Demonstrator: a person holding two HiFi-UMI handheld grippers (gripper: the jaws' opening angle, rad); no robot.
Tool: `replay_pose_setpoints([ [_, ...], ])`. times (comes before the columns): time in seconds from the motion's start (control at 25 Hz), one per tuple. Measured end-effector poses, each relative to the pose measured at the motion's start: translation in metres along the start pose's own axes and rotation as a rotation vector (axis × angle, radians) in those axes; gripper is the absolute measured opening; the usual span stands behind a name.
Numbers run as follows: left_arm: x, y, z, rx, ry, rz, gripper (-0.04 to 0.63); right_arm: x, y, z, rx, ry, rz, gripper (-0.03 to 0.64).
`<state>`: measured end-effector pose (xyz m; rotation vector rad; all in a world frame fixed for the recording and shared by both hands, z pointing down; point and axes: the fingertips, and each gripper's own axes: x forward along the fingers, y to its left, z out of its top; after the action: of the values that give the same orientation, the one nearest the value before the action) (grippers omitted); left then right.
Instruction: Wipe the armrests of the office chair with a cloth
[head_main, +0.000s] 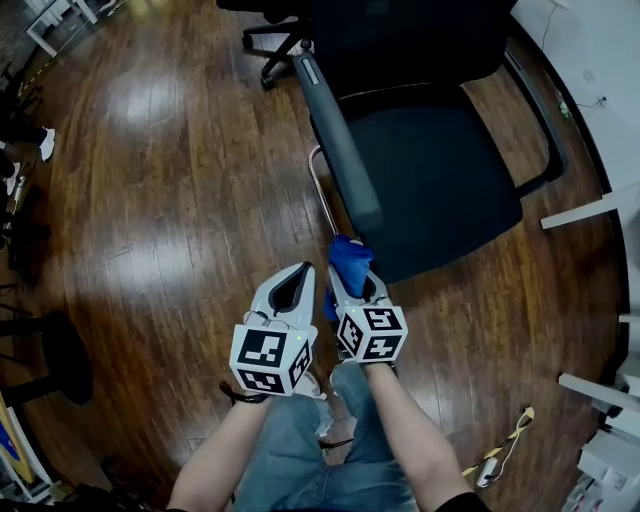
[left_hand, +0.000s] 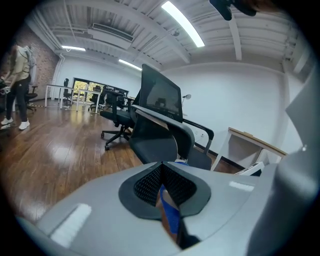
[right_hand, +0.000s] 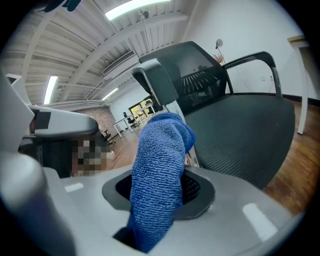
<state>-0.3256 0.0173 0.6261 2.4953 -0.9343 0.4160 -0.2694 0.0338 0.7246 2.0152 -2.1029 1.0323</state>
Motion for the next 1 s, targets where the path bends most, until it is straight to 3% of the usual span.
replay_pose_setpoints([
  [0.44, 0.020, -0.008, -0.043, 0.046, 0.033, -0.014, 0.004, 0.024, -0.029, -0.046, -0.030, 0.031, 0.020, 0.137],
  [0.64, 0.017, -0.007, -0.046, 0.050, 0.044, -0.005, 0.004, 0.018, -0.024, -0.044, -0.017, -0.008, 0.030, 0.137],
  [0.76, 0.012, -0.013, -0.045, 0.043, 0.066, -0.008, 0.004, 0.001, -0.017, -0.049, 0.093, -0.038, 0.034, 0.137],
  [0.88, 0.010, -0.023, -0.041, 0.045, 0.073, -0.023, 0.004, -0.009, -0.029, -0.066, 0.278, -0.023, -0.015, 0.137],
  [1.0, 0.012, -0.027, -0.041, 0.053, 0.074, -0.033, 0.003, -0.008, -0.043, -0.076, 0.380, -0.021, -0.058, 0.137],
])
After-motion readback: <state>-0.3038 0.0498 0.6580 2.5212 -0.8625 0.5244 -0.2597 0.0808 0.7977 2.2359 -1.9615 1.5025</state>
